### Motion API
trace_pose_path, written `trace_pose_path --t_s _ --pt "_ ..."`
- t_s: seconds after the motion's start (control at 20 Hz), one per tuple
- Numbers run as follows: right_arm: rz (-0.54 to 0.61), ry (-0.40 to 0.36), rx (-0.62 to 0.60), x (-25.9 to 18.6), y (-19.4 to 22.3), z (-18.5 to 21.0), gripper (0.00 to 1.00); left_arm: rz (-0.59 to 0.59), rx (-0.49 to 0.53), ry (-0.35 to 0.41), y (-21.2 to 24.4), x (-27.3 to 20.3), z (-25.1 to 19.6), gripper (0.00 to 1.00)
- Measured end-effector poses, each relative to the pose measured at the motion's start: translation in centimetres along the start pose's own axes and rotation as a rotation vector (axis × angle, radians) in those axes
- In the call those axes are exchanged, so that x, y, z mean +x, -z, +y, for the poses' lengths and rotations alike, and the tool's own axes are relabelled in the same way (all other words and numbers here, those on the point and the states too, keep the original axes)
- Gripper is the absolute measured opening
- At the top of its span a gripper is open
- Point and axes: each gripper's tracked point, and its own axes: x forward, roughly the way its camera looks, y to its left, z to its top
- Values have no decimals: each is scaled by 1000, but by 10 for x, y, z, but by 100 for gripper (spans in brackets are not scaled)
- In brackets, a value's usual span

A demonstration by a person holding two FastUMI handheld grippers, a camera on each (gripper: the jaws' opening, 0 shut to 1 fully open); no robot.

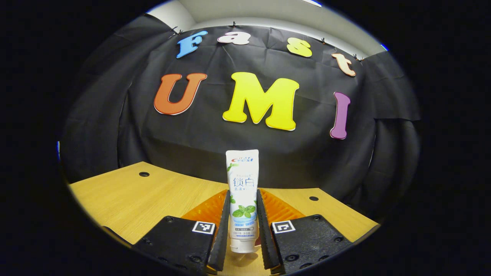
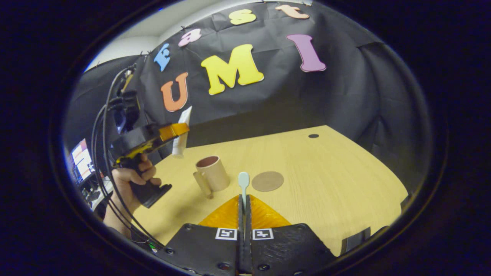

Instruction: Put the toothbrush and toothpaste on the desktop into the cup, then pick up the cup and place it on the coaster on the desktop.

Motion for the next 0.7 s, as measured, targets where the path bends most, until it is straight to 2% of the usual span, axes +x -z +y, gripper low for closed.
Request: trace_pose_path --t_s 0.15,0.35,0.55,0.7 --pt "-50 -18 -3 -6 -14 -1 0 18 -21 -1 12 14 -3 40" --pt "-46 -20 -1 -6 -11 -8 0 30 -10 4 18 20 -12 40" --pt "-61 10 2 -7 -13 -21 0 21 20 1 18 20 -14 41" --pt "-78 38 -2 -12 -16 -29 0 23 2 14 19 18 -14 42"
